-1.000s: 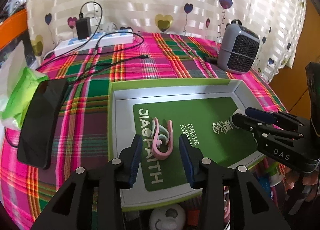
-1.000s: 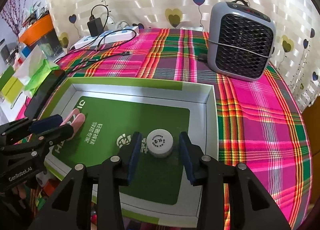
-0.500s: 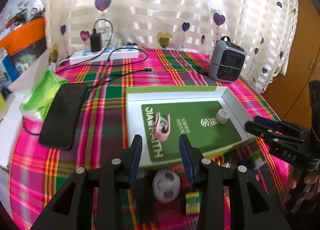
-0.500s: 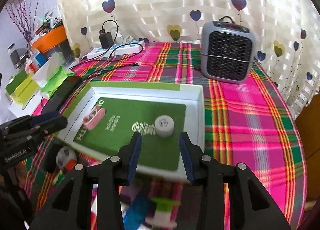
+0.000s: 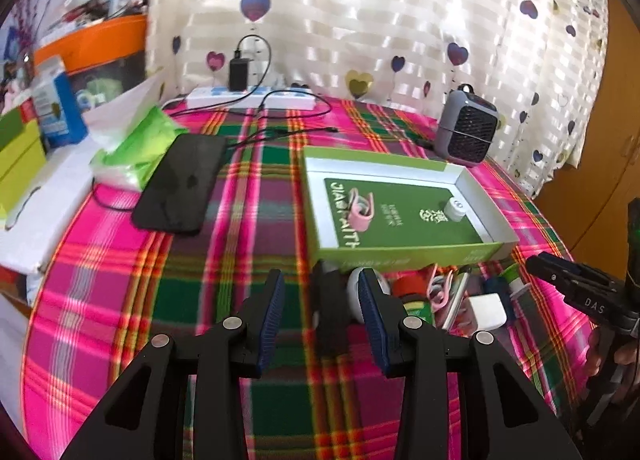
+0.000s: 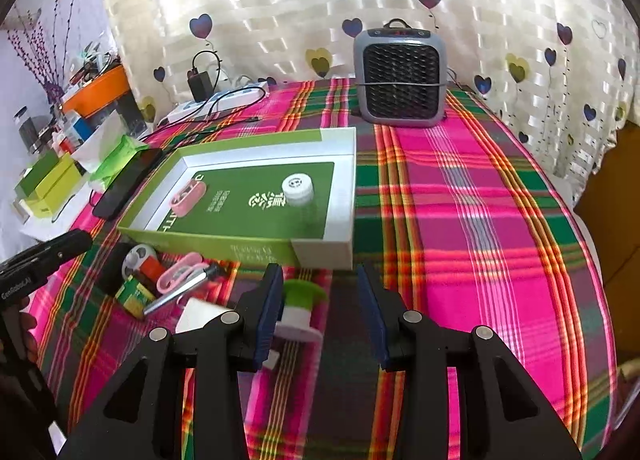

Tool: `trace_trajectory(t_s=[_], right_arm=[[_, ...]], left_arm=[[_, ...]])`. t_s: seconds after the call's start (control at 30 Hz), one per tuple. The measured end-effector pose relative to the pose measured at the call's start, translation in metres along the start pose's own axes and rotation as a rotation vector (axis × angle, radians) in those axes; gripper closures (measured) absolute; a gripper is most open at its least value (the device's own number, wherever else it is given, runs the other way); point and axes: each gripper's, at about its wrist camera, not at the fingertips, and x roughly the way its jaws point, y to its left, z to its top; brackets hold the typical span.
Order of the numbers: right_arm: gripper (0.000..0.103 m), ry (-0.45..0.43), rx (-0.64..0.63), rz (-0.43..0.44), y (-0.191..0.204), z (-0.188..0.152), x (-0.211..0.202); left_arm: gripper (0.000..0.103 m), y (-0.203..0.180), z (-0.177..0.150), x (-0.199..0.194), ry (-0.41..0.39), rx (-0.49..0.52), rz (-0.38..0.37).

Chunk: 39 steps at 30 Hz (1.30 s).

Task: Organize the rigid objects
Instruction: 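Grasp the black stick with the left gripper while the right grasps the green-capped spool, then lift the black stick and green-capped spool toward the green box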

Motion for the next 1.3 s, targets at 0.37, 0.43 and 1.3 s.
trace_trajectory(t_s=[0.37,0.43,1.3], right_arm=[[0.063,0.016,0.005,0.003,0.000,-0.012,0.002],[0.063,0.020,0.004,0.007,0.001,-0.012,0.003],[0.063,0.100,-0.048,-0.059,0.005,-0.014,0.029]], left_arm=[[0.063,0.009,-0.014,0.010,0.055,-0.021,-0.058],[0.062,0.006,-0.015,0.014,0.062,-0.021,-0.056],[0.062,0.001,-0.010,0.050,0.133,0.029,0.016]])
